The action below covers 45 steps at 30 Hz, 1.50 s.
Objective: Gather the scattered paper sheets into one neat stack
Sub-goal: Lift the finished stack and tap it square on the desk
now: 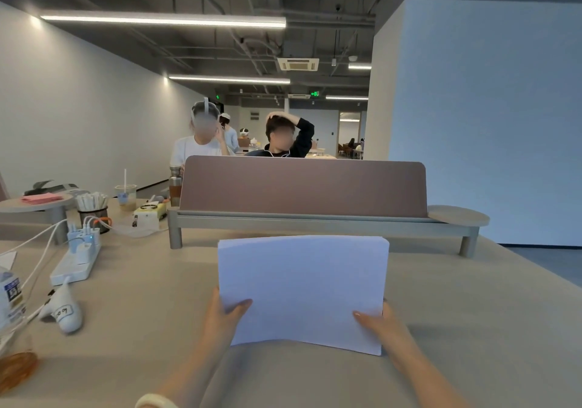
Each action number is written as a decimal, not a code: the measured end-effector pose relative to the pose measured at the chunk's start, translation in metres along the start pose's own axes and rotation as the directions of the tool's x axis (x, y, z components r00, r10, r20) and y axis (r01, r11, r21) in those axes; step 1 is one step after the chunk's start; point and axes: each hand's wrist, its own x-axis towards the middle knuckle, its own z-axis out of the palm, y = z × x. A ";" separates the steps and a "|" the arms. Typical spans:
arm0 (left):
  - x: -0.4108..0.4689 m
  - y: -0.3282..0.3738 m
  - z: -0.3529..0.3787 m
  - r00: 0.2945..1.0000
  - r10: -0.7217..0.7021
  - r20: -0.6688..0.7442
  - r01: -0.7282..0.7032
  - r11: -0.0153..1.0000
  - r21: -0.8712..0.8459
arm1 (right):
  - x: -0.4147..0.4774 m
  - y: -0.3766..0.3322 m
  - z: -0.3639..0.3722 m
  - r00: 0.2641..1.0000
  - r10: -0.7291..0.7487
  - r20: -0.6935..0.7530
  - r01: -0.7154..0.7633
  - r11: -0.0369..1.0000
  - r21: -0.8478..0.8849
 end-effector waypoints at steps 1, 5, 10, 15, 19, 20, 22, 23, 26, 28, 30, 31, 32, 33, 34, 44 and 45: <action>0.000 -0.001 0.000 1.000 0.011 0.009 -0.011 1.000 0.010 | 0.000 0.005 0.001 1.000 -0.006 -0.002 0.006 1.000 -0.011; 0.001 0.000 0.001 1.000 0.018 0.004 -0.018 1.000 -0.018 | -0.001 -0.010 0.004 0.996 -0.047 -0.075 0.042 0.997 -0.066; 0.004 0.015 -0.001 1.000 -0.020 0.015 0.022 0.988 -0.151 | 0.019 -0.096 -0.023 0.978 -0.210 -0.012 0.193 0.917 -0.348; 0.022 0.045 -0.013 0.967 -0.016 -0.252 0.048 0.992 0.119 | 0.017 -0.206 -0.021 0.899 -0.354 0.259 0.422 0.535 -0.732; 0.027 0.066 -0.007 0.992 0.129 0.003 -0.126 0.967 0.220 | 0.013 -0.241 0.010 0.870 -0.273 0.411 0.478 0.263 -0.838; 0.026 0.067 -0.004 0.991 0.113 0.077 -0.125 0.976 0.178 | 0.014 -0.243 0.016 0.867 -0.252 0.431 0.485 0.219 -0.847; 0.023 0.067 0.001 0.987 0.083 0.139 -0.098 0.990 0.105 | 0.016 -0.244 0.026 0.862 -0.231 0.452 0.492 0.165 -0.855; 0.022 0.066 0.003 0.988 0.075 0.139 -0.086 0.993 0.076 | 0.018 -0.244 0.028 0.860 -0.234 0.453 0.494 0.160 -0.855; 0.022 0.065 0.007 0.990 0.078 0.121 -0.081 0.997 0.017 | 0.022 -0.243 0.024 0.869 -0.265 0.417 0.478 0.238 -0.845; 0.022 0.065 0.009 0.989 0.089 0.115 -0.090 0.996 0.005 | 0.025 -0.240 0.013 0.883 -0.304 0.357 0.455 0.376 -0.807; 0.023 0.064 0.011 0.988 0.098 0.118 -0.098 0.995 -0.004 | 0.027 -0.229 -0.002 0.903 -0.346 0.256 0.423 0.603 -0.676; 0.024 0.063 0.012 0.988 0.097 0.117 -0.096 0.995 -0.017 | 0.026 -0.220 -0.009 0.918 -0.342 0.200 0.394 0.727 -0.562; 0.025 0.060 0.013 0.989 0.096 0.116 -0.094 0.995 -0.025 | 0.026 -0.206 -0.014 0.937 -0.315 0.152 0.350 0.839 -0.418; 0.025 0.059 0.014 0.990 0.089 0.114 -0.085 0.996 -0.037 | 0.026 -0.190 -0.017 0.954 -0.274 0.122 0.297 0.918 -0.264; 0.026 0.056 0.015 0.991 0.078 0.111 -0.074 0.996 -0.042 | 0.026 -0.169 -0.017 0.965 -0.232 0.118 0.248 0.959 -0.139; 0.031 0.042 0.033 0.997 0.074 -0.016 -0.075 0.995 -0.065 | 0.022 -0.064 0.041 0.987 -0.151 -0.050 0.155 0.983 0.096; 0.033 0.047 0.034 0.996 0.090 -0.018 -0.091 0.994 -0.058 | 0.024 -0.071 0.040 0.985 -0.162 -0.064 0.167 0.983 0.082</action>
